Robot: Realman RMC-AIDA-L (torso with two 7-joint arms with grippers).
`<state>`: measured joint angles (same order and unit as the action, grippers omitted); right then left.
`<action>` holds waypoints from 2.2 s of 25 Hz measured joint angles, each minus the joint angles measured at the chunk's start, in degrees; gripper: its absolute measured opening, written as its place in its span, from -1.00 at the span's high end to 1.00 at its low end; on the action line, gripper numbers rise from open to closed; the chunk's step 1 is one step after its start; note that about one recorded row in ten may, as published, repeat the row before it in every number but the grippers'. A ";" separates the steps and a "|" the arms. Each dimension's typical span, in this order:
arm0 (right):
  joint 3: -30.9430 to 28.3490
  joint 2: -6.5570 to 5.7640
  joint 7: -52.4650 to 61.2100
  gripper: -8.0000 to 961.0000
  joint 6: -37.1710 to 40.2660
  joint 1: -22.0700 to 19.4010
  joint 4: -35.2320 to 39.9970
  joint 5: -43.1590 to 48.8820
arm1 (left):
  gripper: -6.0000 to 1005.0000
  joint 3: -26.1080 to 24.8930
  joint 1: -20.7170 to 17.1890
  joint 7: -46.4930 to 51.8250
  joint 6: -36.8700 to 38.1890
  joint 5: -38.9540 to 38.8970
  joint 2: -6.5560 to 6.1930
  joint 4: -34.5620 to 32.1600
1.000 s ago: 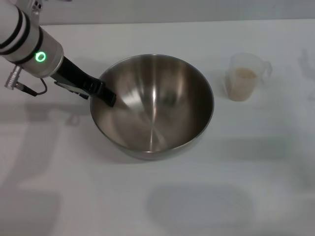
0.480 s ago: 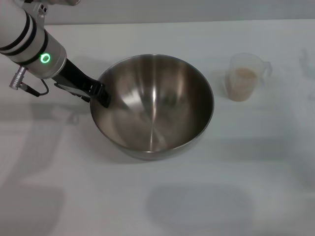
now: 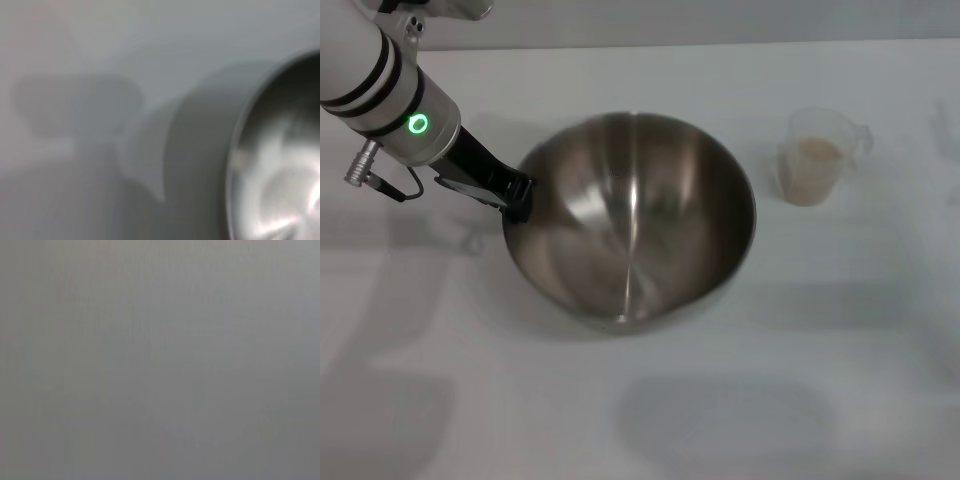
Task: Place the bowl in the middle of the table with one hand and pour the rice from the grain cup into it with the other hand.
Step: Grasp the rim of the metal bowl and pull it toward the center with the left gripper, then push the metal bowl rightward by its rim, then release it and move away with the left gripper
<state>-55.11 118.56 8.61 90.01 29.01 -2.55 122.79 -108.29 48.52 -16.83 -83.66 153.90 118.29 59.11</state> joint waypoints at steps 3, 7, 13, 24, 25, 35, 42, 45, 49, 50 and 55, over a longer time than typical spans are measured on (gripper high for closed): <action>0.00 0.00 0.00 -0.46 0.00 -0.08 0.00 0.00 | 0.75 -0.31 0.12 -0.24 -0.09 -0.26 -0.03 -0.03; 0.00 0.00 0.00 -0.46 0.00 -0.10 0.01 0.00 | 0.82 -0.52 0.20 -0.24 -0.31 -0.31 -0.12 -0.09; 0.00 0.00 0.00 -0.46 0.00 -0.15 0.00 -0.01 | 0.82 -0.63 0.26 -0.24 -0.59 -0.46 -0.17 0.23; 0.00 0.16 0.00 -0.46 0.34 -0.52 0.00 -0.01 | 0.90 -0.37 0.39 -2.07 -1.01 -0.79 -0.14 0.46; 0.00 0.16 0.00 -0.46 0.34 -0.52 0.00 -0.01 | 0.90 -0.38 0.46 -2.17 -1.08 -1.00 -0.13 0.46; 0.00 0.18 0.03 -0.46 0.52 -0.87 -0.16 -0.01 | 0.90 -7.87 1.47 -6.00 -2.36 -5.57 -0.37 0.18; 0.00 0.18 0.27 -0.46 0.68 -1.06 -0.11 -0.01 | 0.90 -10.47 2.04 -7.10 -2.80 -9.01 -0.39 0.32; 0.00 0.18 0.40 -0.46 0.70 -1.08 -0.05 -0.01 | 0.90 -10.94 2.83 -7.30 -2.88 -10.06 -0.39 0.34; 0.00 0.18 0.58 -0.46 1.43 -1.40 -0.01 -0.01 | 0.90 -10.33 5.16 -7.33 -2.68 -11.81 -0.18 0.31; 0.00 0.18 0.58 -0.46 1.43 -1.40 -0.01 -0.01 | 0.90 -10.10 5.76 -7.33 -2.39 -11.86 -0.11 0.10; 0.00 0.18 0.61 -0.46 2.58 -1.95 -0.14 -0.01 | 0.90 -7.53 8.17 -7.34 0.82 -12.11 0.11 -1.77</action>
<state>-55.11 118.74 9.22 92.58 27.06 -2.69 122.78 -115.82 56.69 -24.17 -82.84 141.78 118.40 57.33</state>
